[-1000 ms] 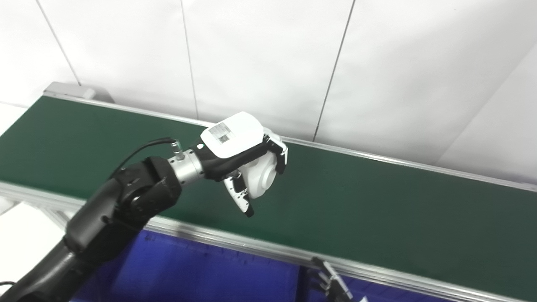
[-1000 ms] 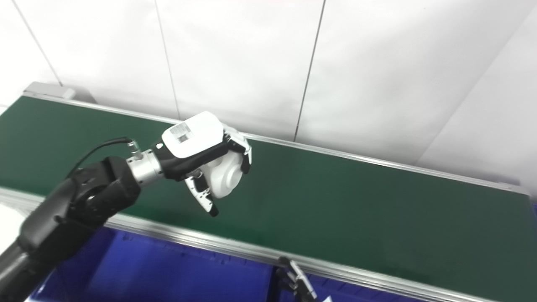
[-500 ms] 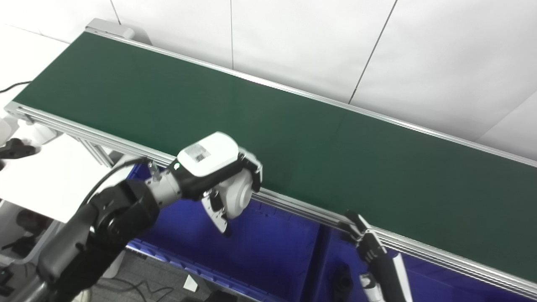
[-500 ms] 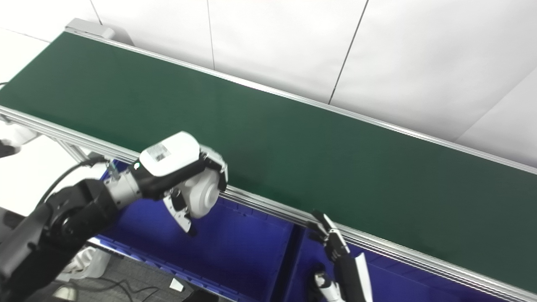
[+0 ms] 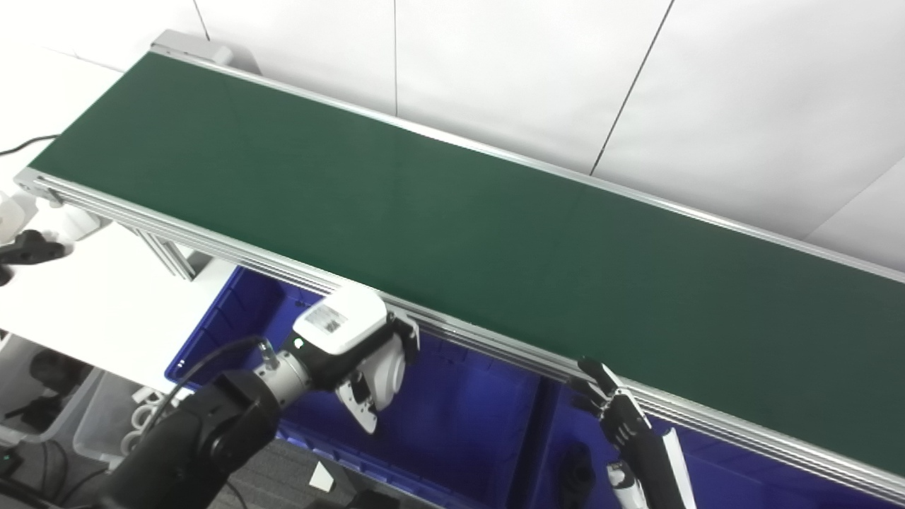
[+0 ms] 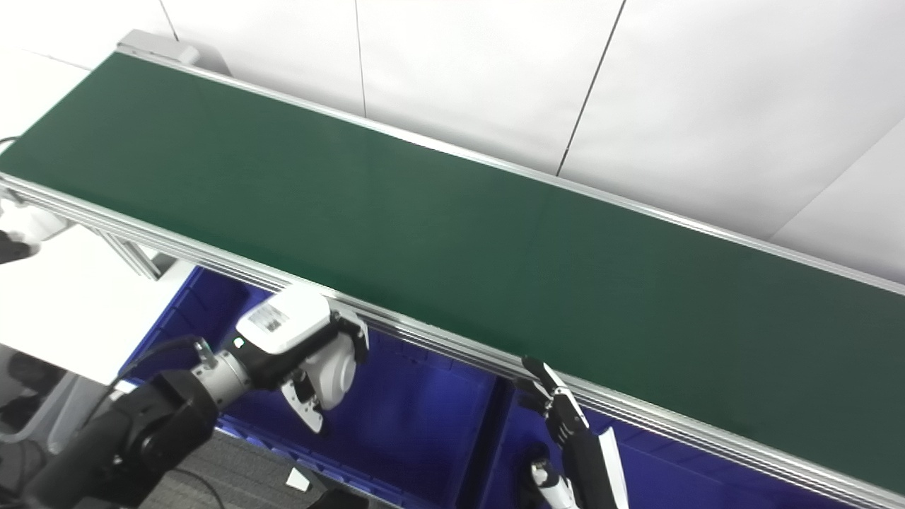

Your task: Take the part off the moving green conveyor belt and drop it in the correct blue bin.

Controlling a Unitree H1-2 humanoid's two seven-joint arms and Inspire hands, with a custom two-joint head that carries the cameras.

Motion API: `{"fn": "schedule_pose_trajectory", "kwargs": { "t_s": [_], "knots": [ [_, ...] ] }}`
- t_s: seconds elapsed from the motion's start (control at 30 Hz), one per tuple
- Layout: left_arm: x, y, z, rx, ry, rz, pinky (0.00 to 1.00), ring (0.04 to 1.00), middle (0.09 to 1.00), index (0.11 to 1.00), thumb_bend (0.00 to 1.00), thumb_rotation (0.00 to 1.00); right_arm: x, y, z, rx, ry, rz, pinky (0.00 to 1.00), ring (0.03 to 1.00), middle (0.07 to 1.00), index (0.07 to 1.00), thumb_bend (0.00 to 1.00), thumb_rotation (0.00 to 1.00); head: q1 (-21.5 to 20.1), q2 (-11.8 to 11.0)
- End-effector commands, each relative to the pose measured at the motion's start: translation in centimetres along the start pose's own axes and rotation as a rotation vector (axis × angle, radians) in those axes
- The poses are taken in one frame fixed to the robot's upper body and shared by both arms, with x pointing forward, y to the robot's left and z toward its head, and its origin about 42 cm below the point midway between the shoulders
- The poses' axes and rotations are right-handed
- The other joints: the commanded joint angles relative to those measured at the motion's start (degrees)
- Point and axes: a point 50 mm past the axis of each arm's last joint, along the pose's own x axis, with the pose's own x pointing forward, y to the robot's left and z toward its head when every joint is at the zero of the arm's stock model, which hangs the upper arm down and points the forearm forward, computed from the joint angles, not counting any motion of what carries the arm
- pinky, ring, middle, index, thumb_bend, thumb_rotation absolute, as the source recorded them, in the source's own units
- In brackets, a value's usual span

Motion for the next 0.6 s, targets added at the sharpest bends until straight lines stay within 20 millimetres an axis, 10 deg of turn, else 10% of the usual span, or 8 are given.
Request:
{"fn": "schedule_pose_trajectory", "kwargs": {
  "t_s": [0.0, 0.37, 0.43, 0.57],
  "knots": [
    [0.75, 1.11, 0.15, 0.034, -0.056, 0.081, 0.39, 0.422, 0.477, 0.500, 0.52, 0.00, 0.13, -0.19, 0.91, 0.007, -0.033, -0.005, 0.79, 0.835, 0.903, 0.880, 0.90, 0.94, -0.28, 0.10],
    [0.95, 0.84, 0.11, 0.011, -0.085, 0.011, 0.48, 0.541, 0.558, 0.491, 0.52, 0.04, 0.20, -0.02, 1.22, 0.008, -0.033, -0.008, 0.78, 0.829, 0.898, 0.876, 0.90, 0.94, -0.69, 0.66],
    [0.84, 1.06, 0.28, 0.040, -0.094, -0.017, 0.59, 0.672, 0.697, 0.654, 0.90, 0.27, 0.20, -0.04, 1.24, 0.007, -0.033, -0.008, 0.77, 0.830, 0.898, 0.878, 0.91, 0.94, -0.89, 0.67],
    [0.66, 1.31, 0.52, 0.076, -0.103, -0.052, 0.78, 0.851, 0.879, 0.817, 1.00, 0.45, 0.16, -0.10, 1.25, 0.009, -0.032, -0.009, 0.77, 0.829, 0.898, 0.877, 0.91, 0.94, -1.10, 0.81]
  ]
}}
